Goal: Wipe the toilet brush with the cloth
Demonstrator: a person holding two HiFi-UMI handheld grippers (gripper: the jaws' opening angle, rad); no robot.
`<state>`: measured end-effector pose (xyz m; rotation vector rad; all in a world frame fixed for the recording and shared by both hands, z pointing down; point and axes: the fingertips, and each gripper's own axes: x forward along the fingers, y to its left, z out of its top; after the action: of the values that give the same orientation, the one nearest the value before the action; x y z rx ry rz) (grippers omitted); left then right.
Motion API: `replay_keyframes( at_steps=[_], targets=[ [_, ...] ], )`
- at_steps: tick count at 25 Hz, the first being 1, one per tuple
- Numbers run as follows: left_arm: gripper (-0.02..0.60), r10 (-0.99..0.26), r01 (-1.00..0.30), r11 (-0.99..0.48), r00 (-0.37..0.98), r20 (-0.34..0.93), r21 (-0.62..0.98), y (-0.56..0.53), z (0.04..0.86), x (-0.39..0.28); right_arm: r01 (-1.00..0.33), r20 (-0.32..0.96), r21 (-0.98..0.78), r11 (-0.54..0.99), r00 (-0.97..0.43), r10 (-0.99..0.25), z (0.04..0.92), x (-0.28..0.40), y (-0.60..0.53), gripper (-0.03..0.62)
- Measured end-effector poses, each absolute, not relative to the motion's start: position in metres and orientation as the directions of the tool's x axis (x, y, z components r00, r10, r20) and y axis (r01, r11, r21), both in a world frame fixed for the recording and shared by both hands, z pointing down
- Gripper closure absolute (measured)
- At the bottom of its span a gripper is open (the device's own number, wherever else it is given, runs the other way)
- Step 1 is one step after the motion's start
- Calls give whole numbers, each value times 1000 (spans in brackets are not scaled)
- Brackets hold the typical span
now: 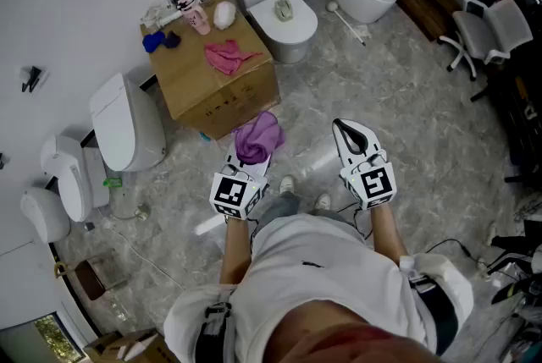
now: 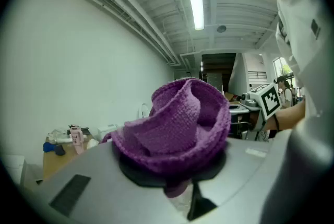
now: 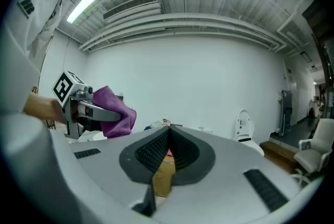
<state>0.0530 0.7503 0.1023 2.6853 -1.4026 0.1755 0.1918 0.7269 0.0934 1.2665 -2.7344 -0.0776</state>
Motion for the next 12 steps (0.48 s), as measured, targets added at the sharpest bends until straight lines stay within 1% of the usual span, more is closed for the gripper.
replay_keyframes(
  at_steps=[4,12],
  targets=[
    [494,-808,-819,-571,572,141,48,738,104,31,-777,28,63,626,-625,-780,83,175,719,597],
    [494,-774,-783,-621,621,122,37,700,108,-10,-822,30,91,562,-562,-827,85,128,696,597]
  ],
)
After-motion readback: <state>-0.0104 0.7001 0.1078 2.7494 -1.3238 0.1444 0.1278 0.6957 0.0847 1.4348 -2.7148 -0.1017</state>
